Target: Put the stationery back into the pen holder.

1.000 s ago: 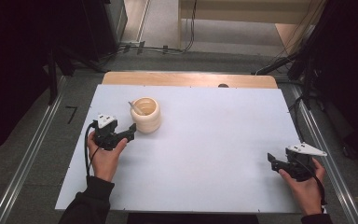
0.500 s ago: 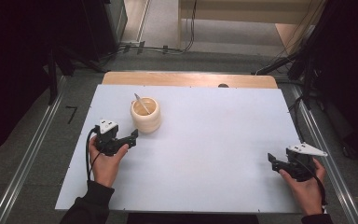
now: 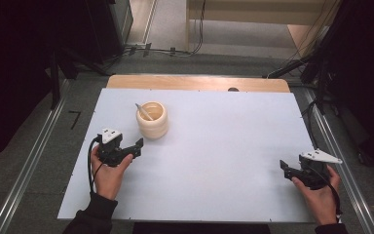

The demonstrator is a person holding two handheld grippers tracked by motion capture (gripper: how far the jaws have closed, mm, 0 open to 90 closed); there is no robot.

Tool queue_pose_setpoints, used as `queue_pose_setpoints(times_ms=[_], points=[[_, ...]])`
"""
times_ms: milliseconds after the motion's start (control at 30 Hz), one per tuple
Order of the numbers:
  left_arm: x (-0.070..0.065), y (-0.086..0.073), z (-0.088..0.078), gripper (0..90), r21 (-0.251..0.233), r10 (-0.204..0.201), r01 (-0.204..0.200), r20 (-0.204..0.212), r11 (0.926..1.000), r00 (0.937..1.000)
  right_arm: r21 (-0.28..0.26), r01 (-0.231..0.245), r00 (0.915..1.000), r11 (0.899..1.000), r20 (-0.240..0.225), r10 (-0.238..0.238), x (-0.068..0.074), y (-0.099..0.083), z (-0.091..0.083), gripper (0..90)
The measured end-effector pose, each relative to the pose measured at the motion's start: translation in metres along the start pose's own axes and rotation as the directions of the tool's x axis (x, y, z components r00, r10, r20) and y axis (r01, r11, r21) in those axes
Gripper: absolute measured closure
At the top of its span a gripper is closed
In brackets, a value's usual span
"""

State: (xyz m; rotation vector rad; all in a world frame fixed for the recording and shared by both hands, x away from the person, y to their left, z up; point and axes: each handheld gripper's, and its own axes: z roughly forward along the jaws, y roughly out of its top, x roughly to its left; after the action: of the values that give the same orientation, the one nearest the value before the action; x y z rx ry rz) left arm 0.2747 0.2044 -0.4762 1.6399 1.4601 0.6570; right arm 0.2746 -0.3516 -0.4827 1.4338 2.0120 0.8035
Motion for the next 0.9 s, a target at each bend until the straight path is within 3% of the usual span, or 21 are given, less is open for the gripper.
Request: queue_pose_setpoints(times_ms=[433,900], points=[[0.003,-0.006,-0.007,19.8,0.000,-0.005,0.005,-0.007,1.0000,1.0000,0.000,0.006,1.0000,1.000,0.004,-0.006,0.001,0.000,0.000,25.8],[0.001,-0.012,-0.014,19.6,0.004,0.003,-0.003,0.016,1.0000,0.9999,-0.002,0.006,1.0000,1.000,0.004,-0.006,0.001,0.000,0.000,25.8]])
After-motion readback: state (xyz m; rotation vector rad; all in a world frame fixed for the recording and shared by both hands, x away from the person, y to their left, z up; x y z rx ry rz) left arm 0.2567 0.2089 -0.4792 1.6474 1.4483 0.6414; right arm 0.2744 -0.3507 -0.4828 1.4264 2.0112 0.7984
